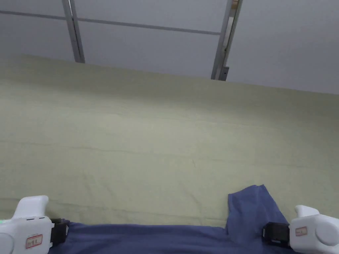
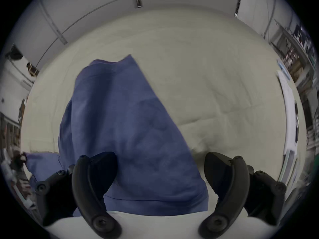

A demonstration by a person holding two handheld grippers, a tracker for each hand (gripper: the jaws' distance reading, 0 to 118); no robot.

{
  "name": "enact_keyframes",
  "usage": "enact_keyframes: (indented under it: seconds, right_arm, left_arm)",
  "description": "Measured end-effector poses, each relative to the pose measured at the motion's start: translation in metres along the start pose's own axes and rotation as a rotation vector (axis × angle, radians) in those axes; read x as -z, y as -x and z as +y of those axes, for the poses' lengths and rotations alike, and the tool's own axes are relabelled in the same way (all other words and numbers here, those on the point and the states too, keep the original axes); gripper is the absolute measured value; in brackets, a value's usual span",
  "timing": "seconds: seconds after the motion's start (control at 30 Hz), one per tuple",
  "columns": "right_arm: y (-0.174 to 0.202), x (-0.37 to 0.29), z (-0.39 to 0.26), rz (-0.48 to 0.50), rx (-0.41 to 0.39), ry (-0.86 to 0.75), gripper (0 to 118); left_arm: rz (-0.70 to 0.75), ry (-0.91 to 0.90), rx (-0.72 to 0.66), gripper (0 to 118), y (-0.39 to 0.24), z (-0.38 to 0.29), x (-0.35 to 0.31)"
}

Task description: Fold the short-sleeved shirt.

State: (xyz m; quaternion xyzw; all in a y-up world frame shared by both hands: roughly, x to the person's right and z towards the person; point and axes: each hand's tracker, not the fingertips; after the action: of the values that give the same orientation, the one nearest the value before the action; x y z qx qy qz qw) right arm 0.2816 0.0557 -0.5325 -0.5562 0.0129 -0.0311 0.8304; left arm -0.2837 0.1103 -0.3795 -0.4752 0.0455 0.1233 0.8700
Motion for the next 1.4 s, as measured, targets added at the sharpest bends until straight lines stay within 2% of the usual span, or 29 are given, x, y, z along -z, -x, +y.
enact_keyframes:
  seconds: [0.03,0.1,0.13,0.17,0.2,0.3,0.37,0.53,0.67,0.8,0.87,0.97,1.0,1.03,1.07,1.13,1.17,1.2,1.27,1.4]
  right_arm:
    - [0.006,-0.002,0.002,-0.014,-0.048,0.017,89]
    - [0.007,-0.014,0.001,0.010,-0.202,-0.019,2]
    - [0.013,-0.033,-0.006,0.029,-0.255,-0.043,2]
    - [0.012,-0.039,-0.006,0.056,-0.267,-0.050,2]
    - [0.013,-0.049,-0.009,0.071,-0.236,-0.064,2]
    - [0.013,-0.094,-0.025,0.097,-0.239,-0.194,2]
    - [0.002,-0.124,-0.036,0.157,-0.198,-0.253,2]
    - [-0.026,-0.196,-0.085,0.167,-0.213,-0.309,2]
    - [-0.038,-0.213,-0.141,0.208,-0.186,-0.228,2]
    - [-0.040,-0.182,-0.194,0.137,-0.309,-0.066,2]
    - [-0.040,-0.165,-0.212,0.127,-0.308,0.017,2]
    - [-0.039,-0.148,-0.220,0.099,-0.309,0.031,2]
    - [-0.038,-0.146,-0.222,0.095,-0.310,0.032,3]
    - [-0.036,-0.147,-0.222,0.089,-0.310,0.028,6]
    - [-0.037,-0.148,-0.221,0.094,-0.319,0.020,33]
    - [-0.036,-0.164,-0.222,0.050,-0.354,-0.057,100]
    - [-0.037,-0.173,-0.222,0.019,-0.354,-0.084,117]
    - [-0.042,-0.185,-0.221,-0.003,-0.339,-0.132,116]
    - [-0.042,-0.221,-0.217,-0.031,-0.279,-0.330,116]
    - [-0.022,-0.289,-0.194,0.037,-0.099,-0.785,116]
  left_arm:
    - [-0.003,-0.002,-0.002,2,-0.001,0.000,-0.001]
    - [-0.011,-0.010,0.001,2,-0.003,0.001,-0.003]
    - [-0.013,-0.015,0.002,2,-0.005,0.002,-0.005]
    - [-0.023,-0.020,-0.002,2,-0.007,0.003,-0.007]
    - [-0.027,-0.025,-0.002,2,-0.009,0.004,-0.010]
    - [-0.057,-0.064,-0.003,2,-0.012,0.002,-0.034]
    - [-0.068,-0.094,-0.008,2,-0.015,-0.004,-0.062]
    - [-0.054,-0.106,0.038,2,-0.002,-0.031,-0.120]
    - [-0.042,-0.013,0.108,2,0.001,-0.074,-0.138]
    - [0.026,0.148,0.205,2,-0.004,-0.121,-0.122]
    - [0.043,0.216,0.216,2,-0.007,-0.138,-0.106]
    - [0.087,0.283,0.242,3,0.003,-0.147,-0.075]
    - [0.069,0.265,0.242,4,0.004,-0.149,-0.071]
    - [0.067,0.229,0.251,13,0.005,-0.149,-0.070]
    - [0.084,0.191,0.229,36,0.006,-0.146,-0.073]
    - [0.114,0.131,0.187,108,0.010,-0.140,-0.088]
    - [0.098,0.093,0.178,118,0.012,-0.137,-0.100]
    - [0.082,0.037,0.163,118,0.014,-0.134,-0.114]
    - [0.074,-0.139,0.139,118,0.015,-0.119,-0.154]
    - [-0.037,-0.528,0.072,118,-0.014,-0.087,-0.225]
